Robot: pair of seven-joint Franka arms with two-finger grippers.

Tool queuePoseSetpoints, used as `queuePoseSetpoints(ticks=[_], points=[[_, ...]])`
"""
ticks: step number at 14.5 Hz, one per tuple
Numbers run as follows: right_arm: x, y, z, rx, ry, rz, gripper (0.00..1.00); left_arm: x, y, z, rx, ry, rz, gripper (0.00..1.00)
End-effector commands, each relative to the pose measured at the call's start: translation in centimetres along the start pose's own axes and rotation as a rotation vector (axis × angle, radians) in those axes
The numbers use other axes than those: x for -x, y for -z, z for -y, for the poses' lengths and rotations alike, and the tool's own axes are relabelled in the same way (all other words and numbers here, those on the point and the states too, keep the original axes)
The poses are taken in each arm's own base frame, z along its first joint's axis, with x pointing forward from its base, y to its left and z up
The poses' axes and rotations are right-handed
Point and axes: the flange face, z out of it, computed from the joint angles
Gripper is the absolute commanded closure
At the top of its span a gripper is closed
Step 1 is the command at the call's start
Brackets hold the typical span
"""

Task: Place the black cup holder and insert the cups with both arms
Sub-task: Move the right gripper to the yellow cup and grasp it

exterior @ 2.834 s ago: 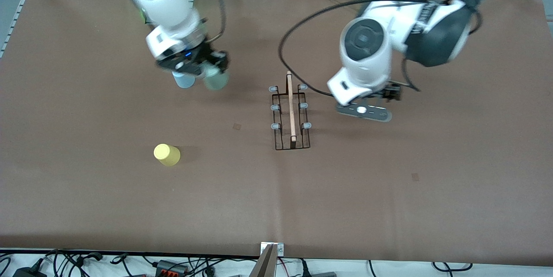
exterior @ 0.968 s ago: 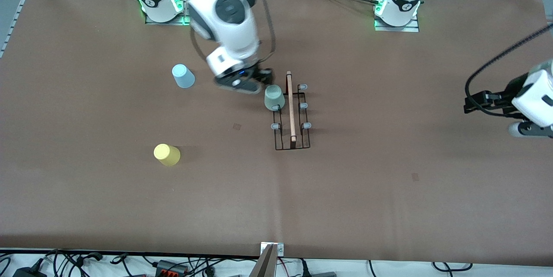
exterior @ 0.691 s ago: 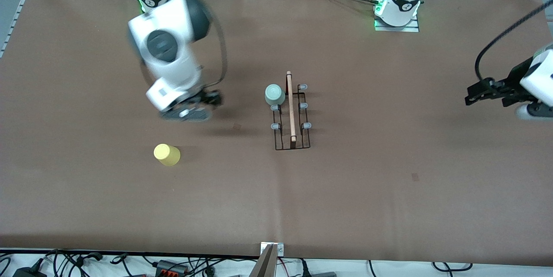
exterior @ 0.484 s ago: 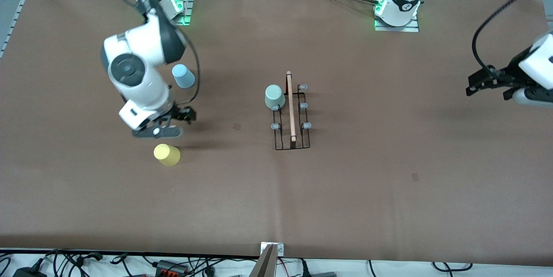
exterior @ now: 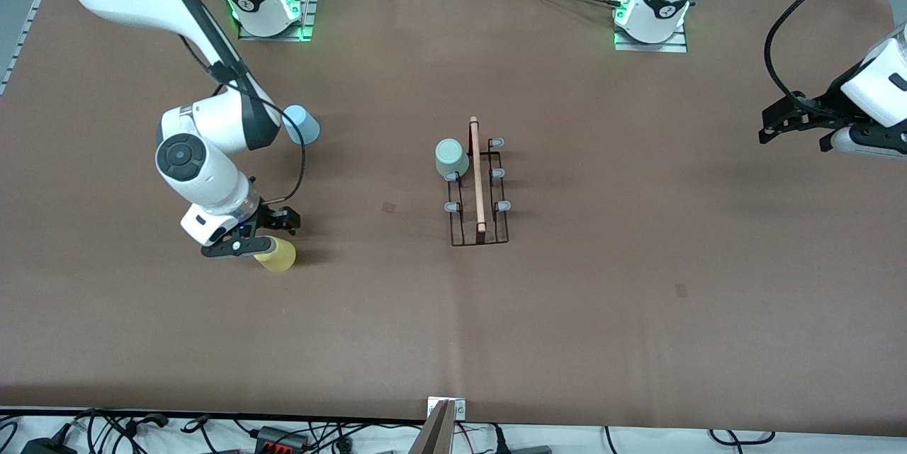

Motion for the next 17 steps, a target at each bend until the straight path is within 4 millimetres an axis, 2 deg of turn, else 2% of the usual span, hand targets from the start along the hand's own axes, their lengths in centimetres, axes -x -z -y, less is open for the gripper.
queuePoseSetpoints(ticks=[1, 5, 10, 11, 12, 14, 15, 16, 17], points=[[-0.2, -0.1, -1.2, 0.007, 0.028, -0.023, 0.00, 0.3, 0.4, -0.3, -0.009, -0.027, 0.002, 0.00], [-0.6, -2.6, -0.8, -0.028, 0.028, -0.090, 0.00, 0.4, 0.6, -0.4, -0.010, -0.032, 0.006, 0.00], [-0.7, -3.2, -1.5, -0.032, 0.035, -0.113, 0.00, 0.1, 0.7, -0.4, -0.008, -0.032, 0.005, 0.00], [-0.7, -3.3, -1.8, -0.030, 0.046, -0.112, 0.18, 0.0, 0.7, -0.4, -0.008, -0.032, 0.007, 0.00], [-0.6, -3.4, -2.0, -0.029, 0.051, -0.108, 0.42, 0.1, 0.6, -0.4, -0.008, -0.034, 0.009, 0.00], [-0.6, -3.3, -2.1, -0.027, 0.060, -0.106, 0.78, 0.1, 0.6, -0.4, -0.008, -0.034, 0.010, 0.00], [-0.6, -3.1, -2.0, -0.027, 0.061, -0.106, 0.92, 0.1, 0.6, -0.4, -0.008, -0.032, 0.010, 0.00], [-0.3, -2.6, -1.9, -0.023, 0.053, -0.100, 1.00, 0.1, 0.6, -0.4, -0.008, -0.034, 0.009, 0.00], [-0.4, -0.5, -1.7, -0.011, 0.056, -0.097, 1.00, 0.1, 0.6, -0.4, -0.008, -0.034, 0.010, 0.00]])
